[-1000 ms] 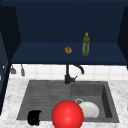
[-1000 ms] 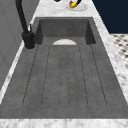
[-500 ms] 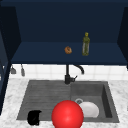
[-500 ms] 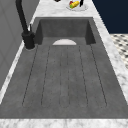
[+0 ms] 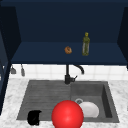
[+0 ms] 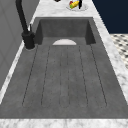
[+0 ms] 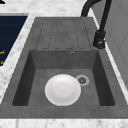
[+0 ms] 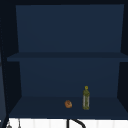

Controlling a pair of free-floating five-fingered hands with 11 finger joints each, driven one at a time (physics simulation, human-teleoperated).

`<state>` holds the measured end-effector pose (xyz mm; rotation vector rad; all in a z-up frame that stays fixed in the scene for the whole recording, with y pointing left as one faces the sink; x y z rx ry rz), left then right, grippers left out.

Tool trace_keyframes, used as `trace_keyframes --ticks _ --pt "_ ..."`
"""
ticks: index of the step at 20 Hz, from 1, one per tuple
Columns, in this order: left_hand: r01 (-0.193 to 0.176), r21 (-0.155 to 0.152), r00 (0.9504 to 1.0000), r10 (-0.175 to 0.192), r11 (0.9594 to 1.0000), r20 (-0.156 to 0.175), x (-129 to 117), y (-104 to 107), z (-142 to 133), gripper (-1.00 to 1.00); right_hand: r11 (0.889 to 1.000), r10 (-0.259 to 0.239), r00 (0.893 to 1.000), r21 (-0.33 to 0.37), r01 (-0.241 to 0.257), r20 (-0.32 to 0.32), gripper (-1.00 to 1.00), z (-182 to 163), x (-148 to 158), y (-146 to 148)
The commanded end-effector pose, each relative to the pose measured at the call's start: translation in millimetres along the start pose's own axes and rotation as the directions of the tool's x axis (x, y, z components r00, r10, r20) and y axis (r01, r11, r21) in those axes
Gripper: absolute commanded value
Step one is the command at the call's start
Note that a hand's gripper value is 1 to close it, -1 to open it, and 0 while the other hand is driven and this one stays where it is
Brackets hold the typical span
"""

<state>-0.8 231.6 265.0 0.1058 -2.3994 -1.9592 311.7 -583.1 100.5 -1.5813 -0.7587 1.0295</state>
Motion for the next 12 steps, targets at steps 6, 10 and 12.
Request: trace_keyframes --ticks 6,10,12 --pt "0.000 0.000 1.0000 0.000 1.0000 0.000 0 0 0 0.00 0.998 -0.006 1.000 0.062 0.006 0.010 -1.00 25 10 -9" --pt "0.000 0.000 1.0000 0.000 1.0000 0.000 0 0 0 0.00 0.997 0.020 0.998 0.071 -0.025 0.067 -1.00 21 10 -10" --pt "0.000 0.000 1.0000 0.000 1.0000 0.000 0 0 0 0.00 0.999 0.006 1.000 0.051 -0.007 0.023 -1.00 22 7 -8"
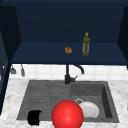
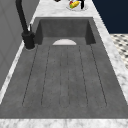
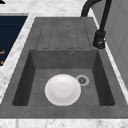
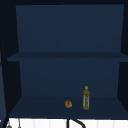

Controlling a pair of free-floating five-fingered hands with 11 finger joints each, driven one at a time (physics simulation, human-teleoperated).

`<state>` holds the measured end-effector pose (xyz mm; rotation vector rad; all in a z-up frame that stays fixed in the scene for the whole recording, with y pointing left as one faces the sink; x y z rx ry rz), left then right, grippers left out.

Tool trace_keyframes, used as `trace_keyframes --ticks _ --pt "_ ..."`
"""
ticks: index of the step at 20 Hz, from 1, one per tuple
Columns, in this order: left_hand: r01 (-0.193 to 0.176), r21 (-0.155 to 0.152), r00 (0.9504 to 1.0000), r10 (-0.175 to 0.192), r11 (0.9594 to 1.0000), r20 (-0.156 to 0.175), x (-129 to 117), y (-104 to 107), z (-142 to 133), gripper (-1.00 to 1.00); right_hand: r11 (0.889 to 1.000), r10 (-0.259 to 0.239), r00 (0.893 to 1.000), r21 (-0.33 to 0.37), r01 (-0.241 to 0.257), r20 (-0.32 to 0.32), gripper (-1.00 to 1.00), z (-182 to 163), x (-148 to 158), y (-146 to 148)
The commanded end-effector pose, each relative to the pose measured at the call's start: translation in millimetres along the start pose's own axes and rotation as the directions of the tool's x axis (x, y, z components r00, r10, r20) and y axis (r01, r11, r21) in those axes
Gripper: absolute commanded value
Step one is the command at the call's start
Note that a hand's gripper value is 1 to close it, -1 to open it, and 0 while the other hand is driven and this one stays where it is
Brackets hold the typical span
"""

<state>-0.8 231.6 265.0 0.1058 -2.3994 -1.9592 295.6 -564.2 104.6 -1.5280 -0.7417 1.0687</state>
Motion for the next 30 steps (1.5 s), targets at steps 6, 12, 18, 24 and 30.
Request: trace_keyframes --ticks 6,12,18,24,30 --pt "0.000 0.000 1.0000 0.000 1.0000 0.000 0 0 0 0.00 0.991 -0.084 0.995 0.106 0.077 0.062 -1.00 -6 5 -7" --pt "0.000 0.000 1.0000 0.000 1.0000 0.000 0 0 0 0.00 0.982 -0.105 0.984 0.172 0.079 0.147 -1.00 -14 10 -8" --pt "0.000 0.000 1.0000 0.000 1.0000 0.000 0 0 0 0.00 0.981 -0.113 0.971 0.177 0.076 0.211 -1.00 -20 4 -22" --pt "0.000 0.000 1.0000 0.000 1.0000 0.000 0 0 0 0.00 0.978 -0.146 0.950 0.183 0.098 0.276 -1.00 -18 -10 -33" --pt "0.000 0.000 1.0000 0.000 1.0000 0.000 0 0 0 0.00 0.974 -0.171 0.953 0.189 0.125 0.249 -1.00 -15 -17 -42"
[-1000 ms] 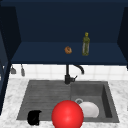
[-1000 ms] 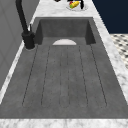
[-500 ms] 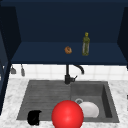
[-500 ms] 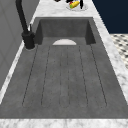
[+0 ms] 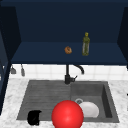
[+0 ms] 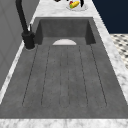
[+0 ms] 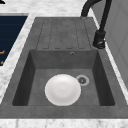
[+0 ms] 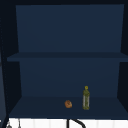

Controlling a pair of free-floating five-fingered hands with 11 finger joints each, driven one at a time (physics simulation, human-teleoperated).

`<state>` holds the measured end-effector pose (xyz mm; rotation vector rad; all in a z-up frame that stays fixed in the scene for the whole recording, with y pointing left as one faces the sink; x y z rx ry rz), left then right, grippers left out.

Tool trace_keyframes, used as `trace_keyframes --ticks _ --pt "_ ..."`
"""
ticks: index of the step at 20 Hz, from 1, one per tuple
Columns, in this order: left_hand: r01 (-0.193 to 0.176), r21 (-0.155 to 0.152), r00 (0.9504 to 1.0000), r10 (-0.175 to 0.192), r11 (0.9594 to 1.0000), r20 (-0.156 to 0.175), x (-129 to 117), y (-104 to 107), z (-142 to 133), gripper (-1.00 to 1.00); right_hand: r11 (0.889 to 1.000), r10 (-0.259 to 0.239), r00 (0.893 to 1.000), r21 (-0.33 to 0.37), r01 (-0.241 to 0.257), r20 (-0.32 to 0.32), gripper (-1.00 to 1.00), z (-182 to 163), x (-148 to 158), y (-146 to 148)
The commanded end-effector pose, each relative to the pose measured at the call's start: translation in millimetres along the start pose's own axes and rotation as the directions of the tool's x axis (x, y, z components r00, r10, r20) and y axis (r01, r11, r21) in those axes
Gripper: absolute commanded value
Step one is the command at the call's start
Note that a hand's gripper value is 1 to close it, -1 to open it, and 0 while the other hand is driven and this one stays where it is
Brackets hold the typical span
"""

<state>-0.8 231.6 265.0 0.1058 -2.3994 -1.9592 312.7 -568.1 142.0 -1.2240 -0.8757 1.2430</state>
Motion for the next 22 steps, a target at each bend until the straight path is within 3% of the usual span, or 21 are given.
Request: trace_keyframes --ticks 1,10,18,22 --pt "0.000 0.000 1.0000 0.000 1.0000 0.000 0 0 0 0.00 0.996 -0.093 0.996 0.013 0.092 0.018 -1.00 9 -14 -9" --pt "0.000 0.000 1.0000 0.000 1.0000 0.000 0 0 0 0.00 0.970 -0.243 0.967 0.053 0.239 0.083 -1.00 23 -38 -24" --pt "0.000 0.000 1.0000 0.000 1.0000 0.000 0 0 0 0.00 0.944 -0.326 0.940 0.084 0.319 0.100 -1.00 34 -59 -40" --pt "0.000 0.000 1.0000 0.000 1.0000 0.000 0 0 0 0.00 0.926 -0.374 0.922 0.098 0.365 0.099 -1.00 38 -66 -49"
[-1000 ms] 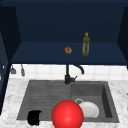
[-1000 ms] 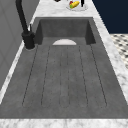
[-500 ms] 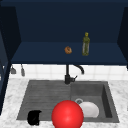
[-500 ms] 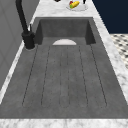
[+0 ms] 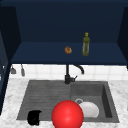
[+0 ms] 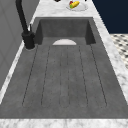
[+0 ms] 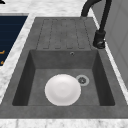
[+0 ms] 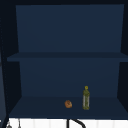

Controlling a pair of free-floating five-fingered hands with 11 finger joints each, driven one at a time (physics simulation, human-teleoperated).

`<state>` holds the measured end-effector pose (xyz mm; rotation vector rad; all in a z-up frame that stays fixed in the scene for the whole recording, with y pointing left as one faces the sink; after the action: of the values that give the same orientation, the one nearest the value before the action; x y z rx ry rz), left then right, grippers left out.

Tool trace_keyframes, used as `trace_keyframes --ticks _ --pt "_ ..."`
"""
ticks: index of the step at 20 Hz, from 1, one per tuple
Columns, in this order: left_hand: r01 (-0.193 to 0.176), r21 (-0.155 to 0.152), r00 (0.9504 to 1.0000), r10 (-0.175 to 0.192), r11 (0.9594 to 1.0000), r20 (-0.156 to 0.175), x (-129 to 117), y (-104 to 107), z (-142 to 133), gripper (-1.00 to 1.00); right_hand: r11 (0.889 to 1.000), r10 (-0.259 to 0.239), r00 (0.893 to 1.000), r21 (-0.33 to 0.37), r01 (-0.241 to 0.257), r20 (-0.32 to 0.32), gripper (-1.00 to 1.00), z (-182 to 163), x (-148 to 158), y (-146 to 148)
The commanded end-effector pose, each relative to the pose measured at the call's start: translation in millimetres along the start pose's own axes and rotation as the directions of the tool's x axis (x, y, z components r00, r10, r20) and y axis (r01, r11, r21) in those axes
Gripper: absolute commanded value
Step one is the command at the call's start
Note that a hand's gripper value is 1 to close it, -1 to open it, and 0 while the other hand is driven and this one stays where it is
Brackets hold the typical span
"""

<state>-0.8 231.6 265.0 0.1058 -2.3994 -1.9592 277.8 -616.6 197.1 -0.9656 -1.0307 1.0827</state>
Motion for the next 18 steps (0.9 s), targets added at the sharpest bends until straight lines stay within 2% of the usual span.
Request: trace_keyframes --ticks 1,9,18 --pt "0.000 0.000 1.0000 0.000 1.0000 0.000 0 0 0 0.00 0.995 -0.101 0.994 0.024 0.100 0.035 -1.00 6 -4 -11" --pt "0.000 0.000 1.0000 0.000 1.0000 0.000 0 0 0 0.00 0.986 -0.163 0.986 0.045 0.162 0.035 -1.00 21 -11 -42" --pt "0.000 0.000 1.0000 0.000 1.0000 0.000 0 0 0 0.00 0.986 -0.159 0.987 0.061 0.156 0.032 -1.00 54 -19 -94"
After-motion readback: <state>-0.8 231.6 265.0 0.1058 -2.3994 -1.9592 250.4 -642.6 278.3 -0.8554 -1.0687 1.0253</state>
